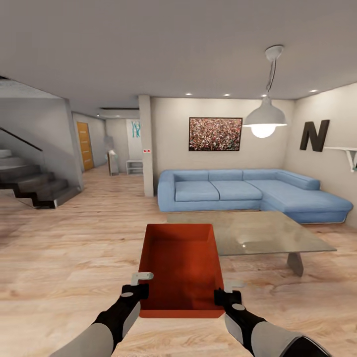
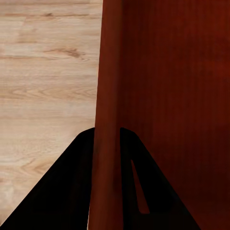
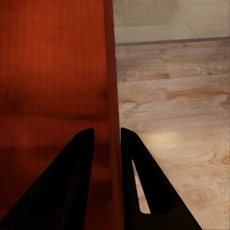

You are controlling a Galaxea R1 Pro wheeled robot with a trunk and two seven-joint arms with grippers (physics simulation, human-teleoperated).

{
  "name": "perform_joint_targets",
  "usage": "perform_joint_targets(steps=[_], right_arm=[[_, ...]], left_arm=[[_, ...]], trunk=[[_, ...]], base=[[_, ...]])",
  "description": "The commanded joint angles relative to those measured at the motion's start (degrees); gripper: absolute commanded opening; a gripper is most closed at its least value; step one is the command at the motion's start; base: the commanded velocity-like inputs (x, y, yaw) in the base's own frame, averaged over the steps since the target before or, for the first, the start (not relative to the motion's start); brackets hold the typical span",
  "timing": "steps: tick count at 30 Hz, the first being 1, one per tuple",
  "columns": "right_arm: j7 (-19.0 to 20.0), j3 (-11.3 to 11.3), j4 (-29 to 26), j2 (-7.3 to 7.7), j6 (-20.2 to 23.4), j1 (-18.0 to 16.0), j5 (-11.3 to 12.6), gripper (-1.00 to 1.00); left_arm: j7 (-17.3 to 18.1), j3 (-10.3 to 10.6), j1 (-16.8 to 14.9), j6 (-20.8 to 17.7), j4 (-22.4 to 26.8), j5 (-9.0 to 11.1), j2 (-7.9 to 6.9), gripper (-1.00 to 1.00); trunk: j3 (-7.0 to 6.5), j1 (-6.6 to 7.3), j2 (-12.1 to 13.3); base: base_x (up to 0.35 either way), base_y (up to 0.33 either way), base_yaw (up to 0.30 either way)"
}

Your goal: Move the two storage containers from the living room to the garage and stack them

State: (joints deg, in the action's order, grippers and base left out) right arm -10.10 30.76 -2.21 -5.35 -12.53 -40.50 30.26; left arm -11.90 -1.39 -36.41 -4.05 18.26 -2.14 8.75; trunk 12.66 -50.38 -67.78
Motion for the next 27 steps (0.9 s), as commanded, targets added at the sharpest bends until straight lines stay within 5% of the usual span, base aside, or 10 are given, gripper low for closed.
perform_joint_targets(steps=[1, 27], right_arm=[[0.3, 0.5, 0.0, -0.01, -0.2, 0.0, 0.6, -1.0], [0.3, 0.5, 0.0, -0.01, -0.2, 0.0, 0.6, -1.0]], left_arm=[[0.1, -1.2, -0.1, -0.3, 0.2, 1.8, 0.13, -1.0], [0.1, -1.2, -0.1, -0.3, 0.2, 1.8, 0.13, -1.0]], trunk=[[0.07, 0.0, -0.1], [0.07, 0.0, -0.1]], base=[[0.0, 0.0, 0.3], [0.0, 0.0, 0.3]])
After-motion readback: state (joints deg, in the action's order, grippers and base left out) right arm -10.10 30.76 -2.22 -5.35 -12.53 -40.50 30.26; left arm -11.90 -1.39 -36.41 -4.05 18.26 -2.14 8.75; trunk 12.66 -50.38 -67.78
